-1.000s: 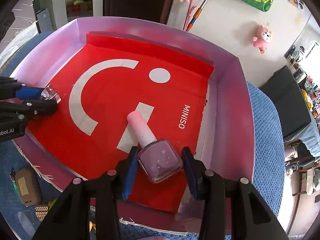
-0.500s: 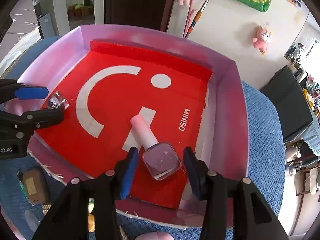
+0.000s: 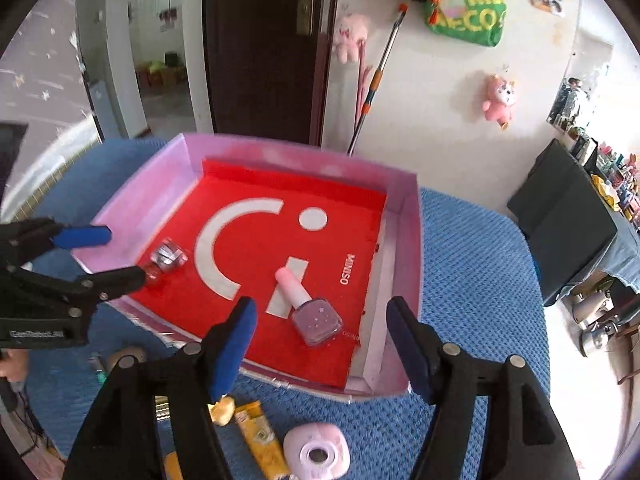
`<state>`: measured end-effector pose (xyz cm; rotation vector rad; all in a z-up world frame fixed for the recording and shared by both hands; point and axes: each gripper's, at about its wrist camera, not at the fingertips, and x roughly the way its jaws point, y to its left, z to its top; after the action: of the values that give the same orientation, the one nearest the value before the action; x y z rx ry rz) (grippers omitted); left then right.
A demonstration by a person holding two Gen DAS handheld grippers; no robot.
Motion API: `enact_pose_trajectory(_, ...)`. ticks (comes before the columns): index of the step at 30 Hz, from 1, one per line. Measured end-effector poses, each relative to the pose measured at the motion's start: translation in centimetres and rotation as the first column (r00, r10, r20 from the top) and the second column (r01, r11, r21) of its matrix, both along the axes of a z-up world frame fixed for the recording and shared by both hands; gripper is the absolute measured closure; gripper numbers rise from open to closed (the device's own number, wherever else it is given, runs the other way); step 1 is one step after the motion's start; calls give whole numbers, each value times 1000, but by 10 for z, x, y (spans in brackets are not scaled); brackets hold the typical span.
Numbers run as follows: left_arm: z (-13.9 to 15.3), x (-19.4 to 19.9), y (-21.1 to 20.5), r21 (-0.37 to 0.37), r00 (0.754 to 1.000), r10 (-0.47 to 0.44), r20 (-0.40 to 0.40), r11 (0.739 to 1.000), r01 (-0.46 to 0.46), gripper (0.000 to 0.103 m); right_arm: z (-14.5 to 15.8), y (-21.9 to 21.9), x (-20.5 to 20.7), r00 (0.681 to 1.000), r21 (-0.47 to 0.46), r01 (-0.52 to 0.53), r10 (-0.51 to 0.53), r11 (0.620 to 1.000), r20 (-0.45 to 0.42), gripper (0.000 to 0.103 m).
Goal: Organize rigid objects
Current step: 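Open both tools to release the nail polish and jar in the box, then withdraw both tools from the box toward the remaining items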
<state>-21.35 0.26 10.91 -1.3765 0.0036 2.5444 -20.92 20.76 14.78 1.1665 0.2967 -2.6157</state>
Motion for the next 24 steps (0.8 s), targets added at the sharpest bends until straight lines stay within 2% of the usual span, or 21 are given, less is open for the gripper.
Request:
enact_pose_trajectory(3,11,17,-5,38,999,20,-38,999,-18,29,17,4,23,998,-25,-10,9,1000,-58,23)
enact_pose_trajectory(6,22,39,-11,42,993,56,-106,998,-52,24,31,8,50,994,-53,-14,8,998,-110,17)
enact_pose_trajectory(10,32,70,-15,42,976,93,-198,995,-86,21,44,12,94,981,-77,-27,11,997,-194,8)
enact_pose_trajectory(13,37,93,-21,74,965,118,-235,992,-103,14,48,15,122,968,-83,-40,18,996,-250,4)
enact_pose_trajectory(16,42,117,-22,91,945,134,-298,990,-111,9,48,17,157,948,-91,-46,14,995,-317,0)
enact_pose_trajectory(20,44,151,-19,96,916,136,-377,990,-107,5,40,19,188,938,-114,-44,2,993,-347,0)
enact_pose_trajectory(24,41,177,-14,99,898,133,-420,990,-101,4,26,18,209,931,-136,-36,-16,990,-365,0)
